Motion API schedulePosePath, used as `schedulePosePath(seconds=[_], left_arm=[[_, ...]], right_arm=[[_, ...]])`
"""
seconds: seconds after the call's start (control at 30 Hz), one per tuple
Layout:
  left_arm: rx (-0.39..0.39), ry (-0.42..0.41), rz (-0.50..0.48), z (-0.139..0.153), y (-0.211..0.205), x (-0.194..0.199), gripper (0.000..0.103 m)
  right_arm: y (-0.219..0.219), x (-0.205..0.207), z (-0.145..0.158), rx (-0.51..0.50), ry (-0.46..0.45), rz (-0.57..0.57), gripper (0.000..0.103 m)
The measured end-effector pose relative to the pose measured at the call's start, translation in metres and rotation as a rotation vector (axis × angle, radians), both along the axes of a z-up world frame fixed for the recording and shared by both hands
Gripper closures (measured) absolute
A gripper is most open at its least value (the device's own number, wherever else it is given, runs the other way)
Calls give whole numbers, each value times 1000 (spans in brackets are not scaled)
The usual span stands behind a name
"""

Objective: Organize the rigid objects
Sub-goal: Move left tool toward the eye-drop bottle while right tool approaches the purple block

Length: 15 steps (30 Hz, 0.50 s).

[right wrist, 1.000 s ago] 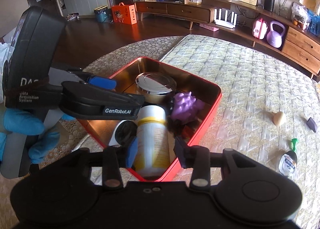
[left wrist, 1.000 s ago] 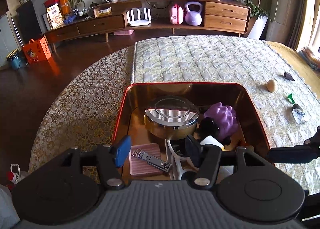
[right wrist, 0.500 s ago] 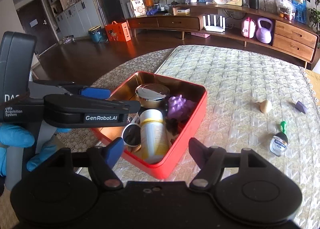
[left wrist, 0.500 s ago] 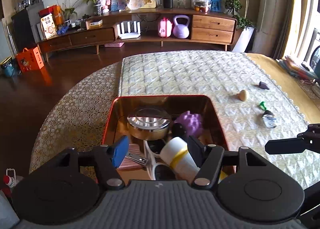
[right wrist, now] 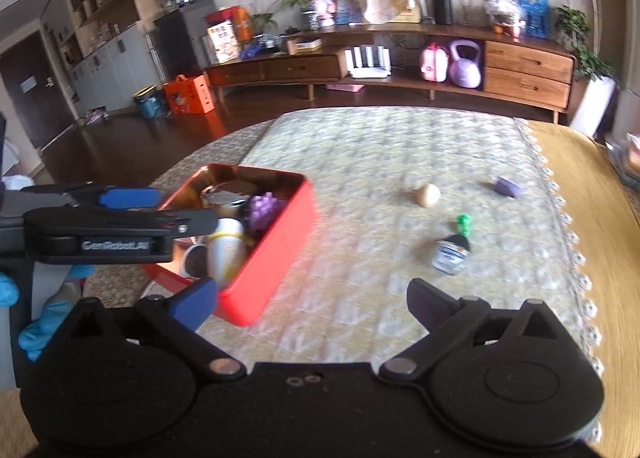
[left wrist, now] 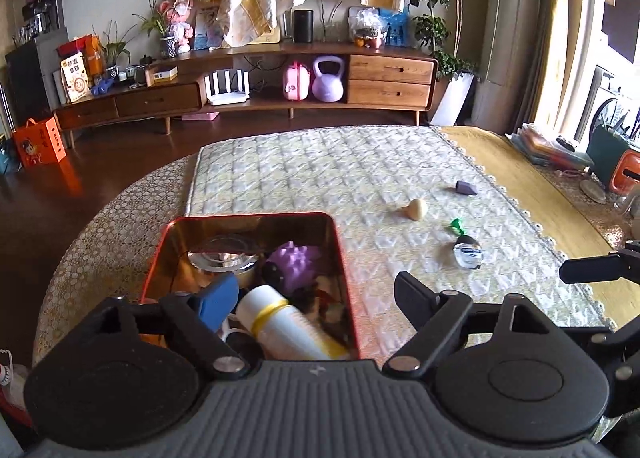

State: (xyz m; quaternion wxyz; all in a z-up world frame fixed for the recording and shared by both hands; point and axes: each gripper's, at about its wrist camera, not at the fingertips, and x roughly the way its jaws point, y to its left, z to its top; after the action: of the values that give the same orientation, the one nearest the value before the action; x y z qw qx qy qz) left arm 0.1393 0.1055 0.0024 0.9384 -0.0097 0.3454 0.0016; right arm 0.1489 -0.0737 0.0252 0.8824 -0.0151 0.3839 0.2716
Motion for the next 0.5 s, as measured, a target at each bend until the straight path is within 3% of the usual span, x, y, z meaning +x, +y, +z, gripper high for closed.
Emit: schedulePosePath(seconds=[0.5], left_arm=[[-49, 31, -75, -18, -74, 28, 18]], right_arm=[[-69, 29, -18, -28, 34, -116, 2]])
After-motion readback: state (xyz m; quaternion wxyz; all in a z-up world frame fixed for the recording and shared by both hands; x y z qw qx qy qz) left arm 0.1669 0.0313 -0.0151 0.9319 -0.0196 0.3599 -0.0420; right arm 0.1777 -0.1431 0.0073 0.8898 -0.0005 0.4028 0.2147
